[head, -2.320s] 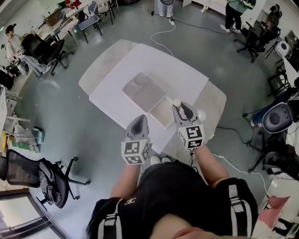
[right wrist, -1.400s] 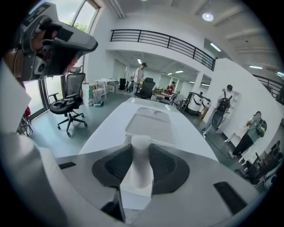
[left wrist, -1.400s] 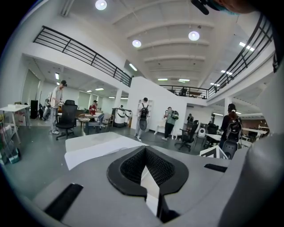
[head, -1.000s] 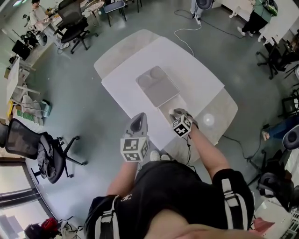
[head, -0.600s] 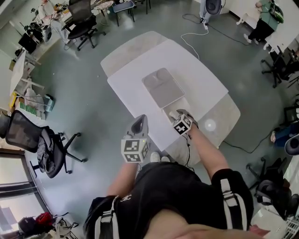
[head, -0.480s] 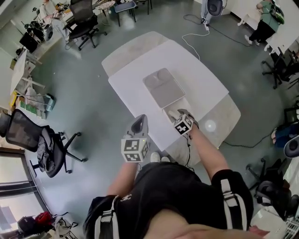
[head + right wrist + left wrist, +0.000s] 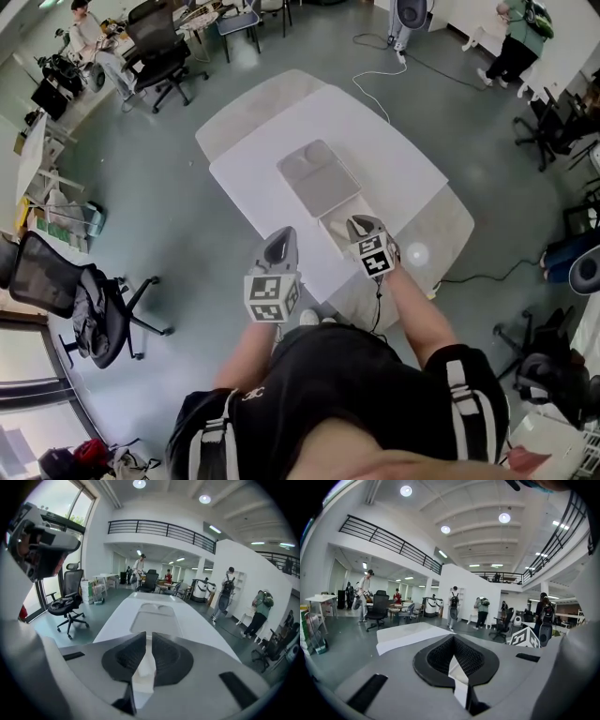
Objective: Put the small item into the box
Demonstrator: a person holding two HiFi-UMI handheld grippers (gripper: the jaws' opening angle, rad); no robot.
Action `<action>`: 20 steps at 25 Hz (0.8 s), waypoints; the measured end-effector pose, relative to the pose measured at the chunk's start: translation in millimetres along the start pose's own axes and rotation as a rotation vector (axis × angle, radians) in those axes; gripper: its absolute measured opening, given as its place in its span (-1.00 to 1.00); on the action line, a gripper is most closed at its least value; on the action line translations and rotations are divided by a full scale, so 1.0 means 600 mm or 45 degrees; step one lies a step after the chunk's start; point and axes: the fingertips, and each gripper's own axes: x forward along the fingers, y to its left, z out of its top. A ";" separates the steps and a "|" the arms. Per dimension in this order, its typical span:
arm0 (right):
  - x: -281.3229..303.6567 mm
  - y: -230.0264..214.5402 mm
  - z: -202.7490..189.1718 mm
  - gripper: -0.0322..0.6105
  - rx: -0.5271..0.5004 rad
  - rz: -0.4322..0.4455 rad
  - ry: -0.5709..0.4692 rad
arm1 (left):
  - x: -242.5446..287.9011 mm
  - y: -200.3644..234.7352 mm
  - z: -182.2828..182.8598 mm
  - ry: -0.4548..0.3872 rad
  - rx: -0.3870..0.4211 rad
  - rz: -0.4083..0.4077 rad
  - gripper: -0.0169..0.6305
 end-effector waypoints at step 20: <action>-0.308 -0.061 0.161 -0.87 0.354 -0.447 -0.741 | 0.008 -0.079 0.027 -0.065 0.062 -0.160 -0.93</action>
